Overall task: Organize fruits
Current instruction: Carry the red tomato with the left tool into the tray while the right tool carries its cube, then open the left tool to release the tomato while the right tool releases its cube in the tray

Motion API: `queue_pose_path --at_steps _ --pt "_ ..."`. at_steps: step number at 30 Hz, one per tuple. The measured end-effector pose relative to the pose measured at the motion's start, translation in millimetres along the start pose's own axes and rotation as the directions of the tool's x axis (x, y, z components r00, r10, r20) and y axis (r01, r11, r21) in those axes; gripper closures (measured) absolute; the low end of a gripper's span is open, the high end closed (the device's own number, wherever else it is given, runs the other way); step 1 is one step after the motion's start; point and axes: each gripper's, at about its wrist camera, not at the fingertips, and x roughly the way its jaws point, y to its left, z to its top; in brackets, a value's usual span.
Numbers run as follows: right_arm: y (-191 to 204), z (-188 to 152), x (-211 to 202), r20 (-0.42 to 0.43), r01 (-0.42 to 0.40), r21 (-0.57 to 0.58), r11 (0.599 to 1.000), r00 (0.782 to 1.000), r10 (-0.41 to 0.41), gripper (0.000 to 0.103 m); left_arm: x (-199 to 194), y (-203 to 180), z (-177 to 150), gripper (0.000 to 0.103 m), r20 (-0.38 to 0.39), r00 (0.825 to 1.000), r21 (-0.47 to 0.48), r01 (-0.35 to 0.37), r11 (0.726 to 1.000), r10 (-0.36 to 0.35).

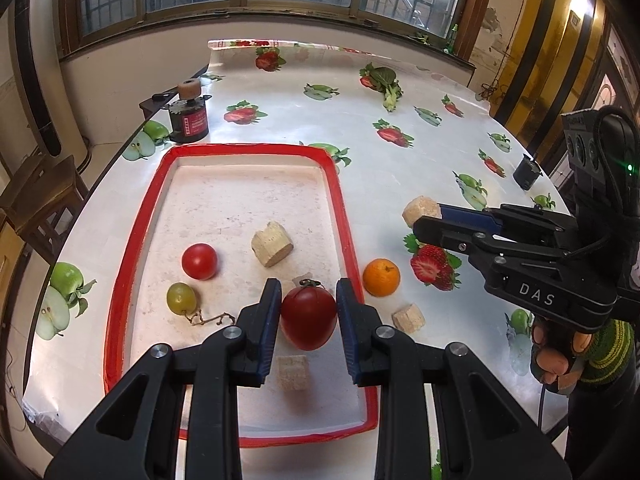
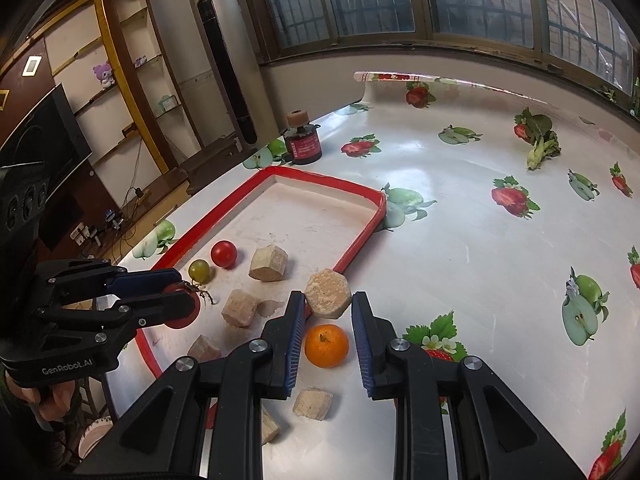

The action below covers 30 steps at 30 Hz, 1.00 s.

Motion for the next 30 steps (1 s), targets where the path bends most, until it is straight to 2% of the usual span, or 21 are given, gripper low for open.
queue_pose_path --at_steps 18,30 --pt "18 35 51 -0.038 -0.023 -0.022 0.999 0.999 0.022 0.079 30 58 34 0.077 -0.018 0.999 -0.093 -0.029 0.995 0.027" --pt "21 63 111 -0.095 -0.028 -0.011 1.0 0.995 0.027 0.079 80 99 63 0.077 -0.092 0.993 -0.16 -0.091 0.983 0.077"
